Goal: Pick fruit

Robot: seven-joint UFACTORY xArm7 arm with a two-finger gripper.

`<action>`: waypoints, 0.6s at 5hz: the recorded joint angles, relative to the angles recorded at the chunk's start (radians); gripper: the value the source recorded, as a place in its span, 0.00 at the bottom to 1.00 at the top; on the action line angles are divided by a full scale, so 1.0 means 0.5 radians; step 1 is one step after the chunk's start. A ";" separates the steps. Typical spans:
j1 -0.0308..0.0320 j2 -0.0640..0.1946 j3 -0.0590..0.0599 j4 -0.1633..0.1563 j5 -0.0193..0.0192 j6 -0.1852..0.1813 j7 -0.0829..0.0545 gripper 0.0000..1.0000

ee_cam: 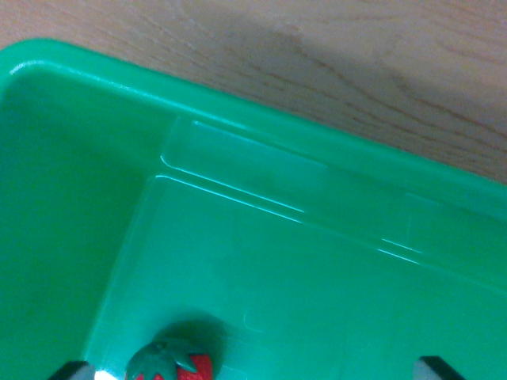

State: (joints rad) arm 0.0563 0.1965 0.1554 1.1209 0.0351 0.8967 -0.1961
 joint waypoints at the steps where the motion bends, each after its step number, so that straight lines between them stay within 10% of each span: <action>1: 0.000 0.000 0.000 0.000 0.0000 0.000 0.000 0.00; 3: 0.008 0.028 0.012 -0.065 -0.0004 -0.091 -0.022 0.00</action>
State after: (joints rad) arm 0.0601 0.2106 0.1616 1.0884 0.0349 0.8512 -0.2069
